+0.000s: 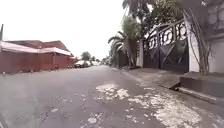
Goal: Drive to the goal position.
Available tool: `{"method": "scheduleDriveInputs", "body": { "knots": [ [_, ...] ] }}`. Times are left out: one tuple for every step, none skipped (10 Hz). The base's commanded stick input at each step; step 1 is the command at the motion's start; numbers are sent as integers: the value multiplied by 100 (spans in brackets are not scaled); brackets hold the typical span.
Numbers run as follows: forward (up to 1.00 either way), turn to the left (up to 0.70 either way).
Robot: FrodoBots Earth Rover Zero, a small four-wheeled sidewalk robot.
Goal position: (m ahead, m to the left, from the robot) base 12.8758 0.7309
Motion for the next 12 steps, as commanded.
{"method": "scheduleDriveInputs", "body": {
  "knots": [
    [14,0],
    [70,0],
    [70,0],
    [70,0],
    [70,0],
    [70,0],
    [70,0],
    [70,0],
    [70,0],
    [70,0],
    [70,0],
    [70,0]
  ]
}}
